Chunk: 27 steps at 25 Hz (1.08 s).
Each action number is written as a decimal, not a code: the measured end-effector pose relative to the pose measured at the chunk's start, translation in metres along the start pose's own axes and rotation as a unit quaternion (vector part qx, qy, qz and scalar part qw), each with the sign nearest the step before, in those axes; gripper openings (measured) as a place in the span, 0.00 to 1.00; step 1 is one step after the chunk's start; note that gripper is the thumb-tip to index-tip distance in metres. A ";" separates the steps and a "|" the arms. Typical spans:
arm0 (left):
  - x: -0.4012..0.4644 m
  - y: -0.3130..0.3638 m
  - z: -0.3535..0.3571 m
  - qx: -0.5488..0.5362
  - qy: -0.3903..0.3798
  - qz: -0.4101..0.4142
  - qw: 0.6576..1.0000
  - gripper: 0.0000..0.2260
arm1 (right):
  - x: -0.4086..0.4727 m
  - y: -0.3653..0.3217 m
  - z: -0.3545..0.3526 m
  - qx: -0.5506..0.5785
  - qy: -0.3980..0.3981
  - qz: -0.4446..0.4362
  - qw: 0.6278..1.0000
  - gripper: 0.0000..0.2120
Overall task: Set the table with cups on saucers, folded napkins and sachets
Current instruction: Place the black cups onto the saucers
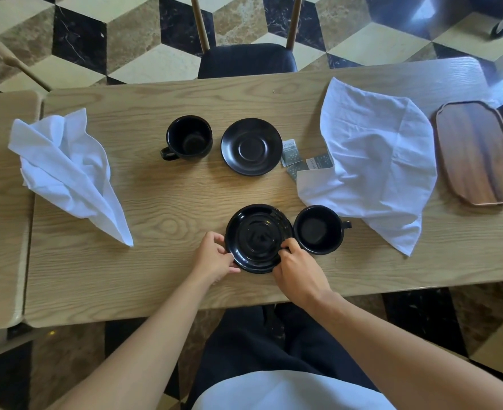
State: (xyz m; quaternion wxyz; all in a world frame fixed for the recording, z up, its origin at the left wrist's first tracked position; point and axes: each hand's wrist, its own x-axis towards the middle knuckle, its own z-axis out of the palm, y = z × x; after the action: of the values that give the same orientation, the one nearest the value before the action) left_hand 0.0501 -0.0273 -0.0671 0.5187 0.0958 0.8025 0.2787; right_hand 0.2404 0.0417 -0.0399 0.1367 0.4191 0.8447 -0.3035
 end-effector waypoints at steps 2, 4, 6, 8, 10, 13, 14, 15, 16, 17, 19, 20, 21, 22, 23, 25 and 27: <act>0.001 0.000 0.000 0.010 0.003 -0.003 1.000 0.17 | -0.001 0.000 -0.001 -0.004 0.009 -0.014 1.000 0.10; 0.001 0.005 -0.002 0.040 0.017 0.000 0.999 0.14 | 0.001 -0.003 -0.005 0.023 0.026 0.003 0.999 0.09; 0.002 0.015 -0.006 0.068 0.039 0.010 0.997 0.13 | 0.006 -0.008 -0.014 0.049 0.041 0.024 0.998 0.10; 0.005 0.027 -0.012 0.087 0.052 0.024 0.995 0.12 | 0.017 -0.012 -0.025 0.061 0.053 0.027 0.996 0.12; 0.009 0.043 -0.018 0.096 0.061 0.036 0.993 0.12 | 0.032 -0.013 -0.040 0.075 0.069 0.027 0.994 0.13; 0.020 0.070 -0.024 0.098 0.068 0.067 0.991 0.12 | 0.062 -0.013 -0.063 0.101 0.092 0.026 0.990 0.13; 0.026 0.079 -0.025 0.086 0.067 0.075 0.991 0.13 | 0.074 -0.011 -0.071 0.111 0.096 0.031 0.989 0.13; 0.034 0.088 -0.024 0.073 0.066 0.084 0.992 0.14 | 0.088 -0.009 -0.077 0.120 0.106 0.039 0.986 0.13; 0.044 0.097 -0.024 0.067 0.065 0.091 0.992 0.16 | 0.103 -0.008 -0.084 0.124 0.116 0.050 0.984 0.14; 0.056 0.105 -0.022 0.060 0.066 0.095 0.991 0.18 | 0.120 -0.005 -0.090 0.127 0.128 0.062 0.982 0.14; 0.083 0.122 -0.017 0.050 0.081 0.097 0.991 0.22 | 0.154 0.001 -0.099 0.133 0.150 0.089 0.976 0.15; 0.095 0.128 -0.013 0.047 0.089 0.096 0.990 0.23 | 0.168 0.002 -0.103 0.140 0.158 0.102 0.972 0.15; 0.105 0.132 -0.009 0.043 0.097 0.093 0.990 0.23 | 0.181 0.004 -0.104 0.147 0.166 0.114 0.968 0.15; 0.112 0.136 -0.006 0.034 0.104 0.091 0.990 0.22 | 0.192 0.005 -0.106 0.153 0.172 0.126 0.965 0.15; 0.119 0.140 -0.003 0.021 0.111 0.092 0.989 0.18 | 0.201 0.008 -0.106 0.159 0.175 0.136 0.962 0.15; 0.128 0.141 0.000 0.003 0.132 0.100 0.986 0.06 | 0.212 0.012 -0.107 0.171 0.172 0.148 0.959 0.16; 0.134 0.141 0.003 0.001 0.153 0.103 0.983 0.10 | 0.220 0.017 -0.107 0.180 0.169 0.149 0.958 0.17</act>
State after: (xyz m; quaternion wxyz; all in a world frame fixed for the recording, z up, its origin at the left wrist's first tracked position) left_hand -0.0261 0.1493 -0.0956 0.3586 0.1344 0.8584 0.3412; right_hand 0.1220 0.2541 -0.0702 -0.0420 0.6028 0.7151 -0.3515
